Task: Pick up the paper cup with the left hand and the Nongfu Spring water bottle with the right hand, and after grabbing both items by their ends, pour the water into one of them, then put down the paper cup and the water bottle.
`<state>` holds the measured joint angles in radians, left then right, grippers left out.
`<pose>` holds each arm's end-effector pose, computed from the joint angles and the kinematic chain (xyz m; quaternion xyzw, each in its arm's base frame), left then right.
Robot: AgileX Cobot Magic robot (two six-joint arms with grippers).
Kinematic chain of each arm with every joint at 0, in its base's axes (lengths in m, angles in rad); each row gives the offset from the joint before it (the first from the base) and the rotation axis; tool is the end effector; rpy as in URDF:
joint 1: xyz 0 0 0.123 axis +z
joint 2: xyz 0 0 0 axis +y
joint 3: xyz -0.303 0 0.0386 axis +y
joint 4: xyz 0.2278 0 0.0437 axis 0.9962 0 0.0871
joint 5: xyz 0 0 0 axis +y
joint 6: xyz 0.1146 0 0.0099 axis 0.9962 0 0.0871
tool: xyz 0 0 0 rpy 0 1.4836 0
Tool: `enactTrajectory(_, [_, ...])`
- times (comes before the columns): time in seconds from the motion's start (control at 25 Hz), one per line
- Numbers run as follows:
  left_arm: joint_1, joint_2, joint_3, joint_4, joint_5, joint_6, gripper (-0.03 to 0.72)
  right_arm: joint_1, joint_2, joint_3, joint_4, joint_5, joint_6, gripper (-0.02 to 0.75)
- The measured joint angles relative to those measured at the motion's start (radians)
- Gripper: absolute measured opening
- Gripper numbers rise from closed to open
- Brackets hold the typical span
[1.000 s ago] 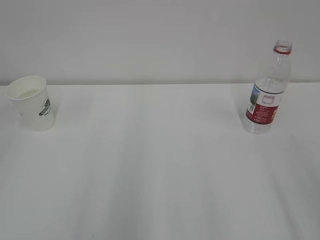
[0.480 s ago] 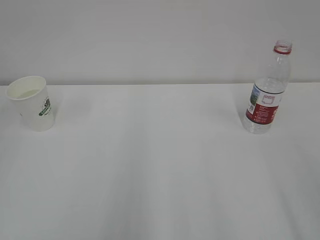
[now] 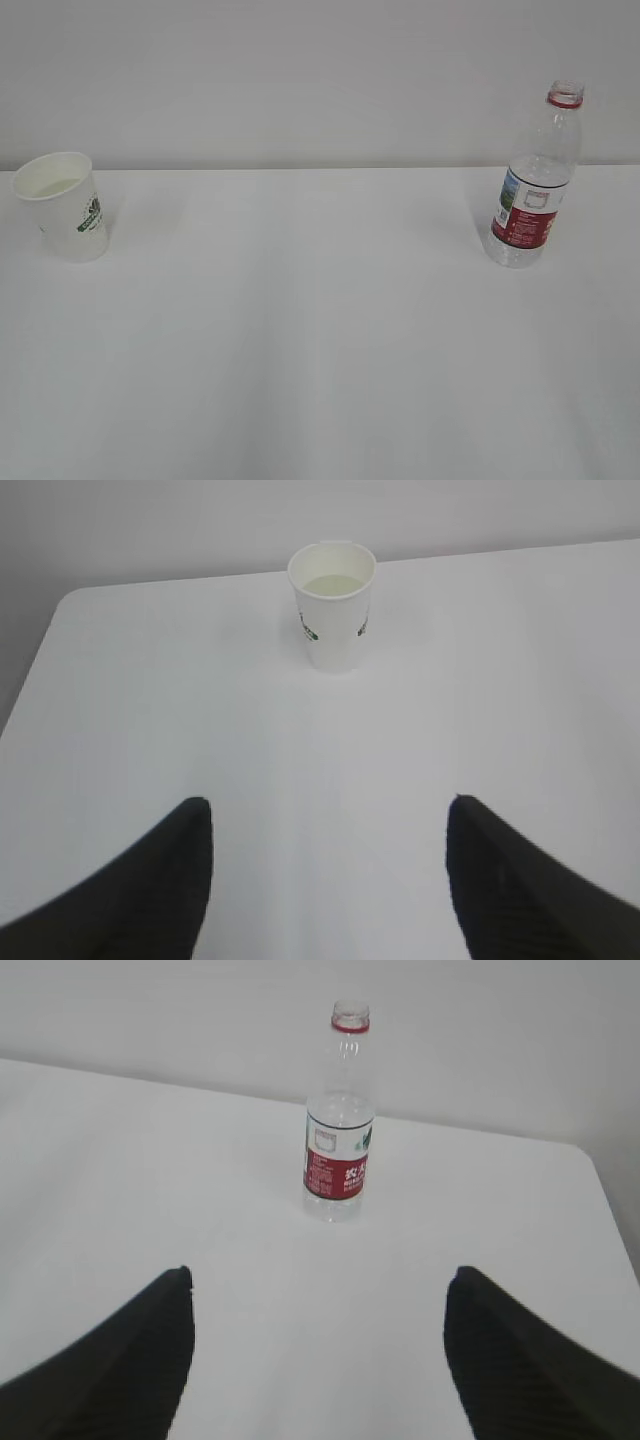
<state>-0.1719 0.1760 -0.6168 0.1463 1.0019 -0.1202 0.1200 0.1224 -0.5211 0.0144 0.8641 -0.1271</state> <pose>0.0000 0.0143 0.2991 0.0235 0.8507 -0.0034 0.5251 0.0036 0.0017 0.2844 -0.1012 0.8212 0.0052 0.5616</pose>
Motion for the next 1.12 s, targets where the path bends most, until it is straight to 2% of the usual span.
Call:
enactTrajectory(0.56, [0.000, -0.004, -0.034, -0.031, 0.221, 0.004, 0.524, 0.000, -0.002, -0.002, -0.006, 0.159, 0.031, 0.587])
enactTrajectory(0.92, [0.000, -0.006, 0.052, -0.069, 0.223, 0.005, 0.501, 0.000, -0.002, -0.002, -0.043, 0.200, 0.067, 0.587])
enactTrajectory(1.12, [0.000, -0.006, 0.058, -0.071, 0.151, 0.006, 0.499, 0.000, -0.002, -0.002, -0.047, 0.215, 0.074, 0.587])
